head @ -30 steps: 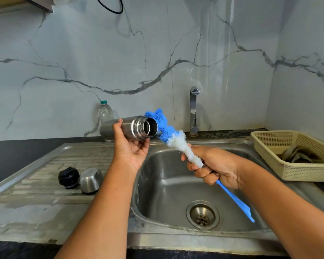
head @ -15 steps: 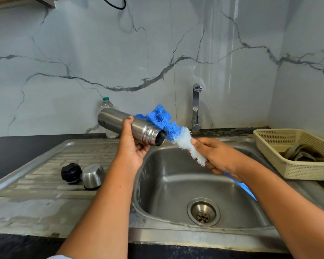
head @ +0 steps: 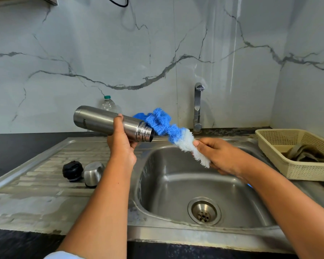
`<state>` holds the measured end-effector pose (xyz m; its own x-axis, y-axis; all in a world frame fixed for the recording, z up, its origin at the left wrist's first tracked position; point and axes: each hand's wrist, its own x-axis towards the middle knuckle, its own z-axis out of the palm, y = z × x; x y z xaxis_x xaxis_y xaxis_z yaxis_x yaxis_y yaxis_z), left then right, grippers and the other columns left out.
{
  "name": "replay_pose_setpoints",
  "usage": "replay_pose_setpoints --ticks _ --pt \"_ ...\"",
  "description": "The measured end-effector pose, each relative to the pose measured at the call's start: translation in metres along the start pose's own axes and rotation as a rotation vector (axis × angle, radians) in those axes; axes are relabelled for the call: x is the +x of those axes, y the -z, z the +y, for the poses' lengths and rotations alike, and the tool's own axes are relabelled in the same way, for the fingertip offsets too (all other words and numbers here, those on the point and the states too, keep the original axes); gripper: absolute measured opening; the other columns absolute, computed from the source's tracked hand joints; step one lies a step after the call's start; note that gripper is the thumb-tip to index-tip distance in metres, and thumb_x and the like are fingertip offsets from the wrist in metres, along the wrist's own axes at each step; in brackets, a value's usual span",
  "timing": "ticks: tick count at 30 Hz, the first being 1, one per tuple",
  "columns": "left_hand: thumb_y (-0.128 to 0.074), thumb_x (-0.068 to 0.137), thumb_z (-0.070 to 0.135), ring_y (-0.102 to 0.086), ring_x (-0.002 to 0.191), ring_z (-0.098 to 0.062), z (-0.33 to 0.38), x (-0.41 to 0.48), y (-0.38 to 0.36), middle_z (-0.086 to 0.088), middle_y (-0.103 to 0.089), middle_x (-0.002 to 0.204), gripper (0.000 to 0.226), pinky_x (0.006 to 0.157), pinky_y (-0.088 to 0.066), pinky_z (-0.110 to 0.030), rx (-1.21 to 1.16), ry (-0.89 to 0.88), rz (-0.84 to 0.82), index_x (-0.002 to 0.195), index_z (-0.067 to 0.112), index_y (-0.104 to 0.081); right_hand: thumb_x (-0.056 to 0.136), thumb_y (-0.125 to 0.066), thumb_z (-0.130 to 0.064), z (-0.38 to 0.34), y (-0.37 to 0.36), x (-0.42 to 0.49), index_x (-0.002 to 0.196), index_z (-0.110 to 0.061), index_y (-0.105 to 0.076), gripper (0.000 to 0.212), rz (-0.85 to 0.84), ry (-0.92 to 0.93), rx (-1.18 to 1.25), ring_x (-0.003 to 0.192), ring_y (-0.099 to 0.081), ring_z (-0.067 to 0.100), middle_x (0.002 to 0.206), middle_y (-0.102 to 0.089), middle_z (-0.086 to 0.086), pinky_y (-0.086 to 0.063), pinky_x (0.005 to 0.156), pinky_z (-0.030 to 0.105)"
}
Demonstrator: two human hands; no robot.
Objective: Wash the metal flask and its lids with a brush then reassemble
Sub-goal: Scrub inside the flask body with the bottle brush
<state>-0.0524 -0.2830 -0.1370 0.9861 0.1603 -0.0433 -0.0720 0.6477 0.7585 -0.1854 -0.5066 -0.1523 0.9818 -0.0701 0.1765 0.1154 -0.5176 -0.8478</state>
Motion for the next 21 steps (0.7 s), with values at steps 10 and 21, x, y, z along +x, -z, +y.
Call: replay_pose_setpoints --ticks 10,21 --pt "-0.079 0.085 0.04 -0.075 0.095 -0.016 -0.004 0.001 -0.002 -0.004 -0.073 0.118 0.057 0.057 -0.058 -0.025 -0.018 -0.082 0.094 0.131 0.015 -0.056 0.1 -0.041 -0.064 -0.005 -0.005 0.0 0.083 -0.031 -0.063 0.043 0.029 0.058 -0.215 0.061 -0.046 0.018 0.066 -0.053 -0.001 -0.04 0.061 0.037" --pt "-0.081 0.085 0.039 -0.074 0.093 -0.014 -0.009 0.003 -0.004 -0.001 -0.07 0.114 0.054 0.069 -0.064 -0.033 -0.039 -0.109 0.169 0.123 0.015 -0.053 0.106 -0.037 -0.052 -0.014 -0.016 0.004 0.086 -0.036 -0.057 0.033 0.083 0.11 -0.39 0.069 -0.056 0.007 0.074 -0.06 -0.01 -0.041 0.062 0.026"
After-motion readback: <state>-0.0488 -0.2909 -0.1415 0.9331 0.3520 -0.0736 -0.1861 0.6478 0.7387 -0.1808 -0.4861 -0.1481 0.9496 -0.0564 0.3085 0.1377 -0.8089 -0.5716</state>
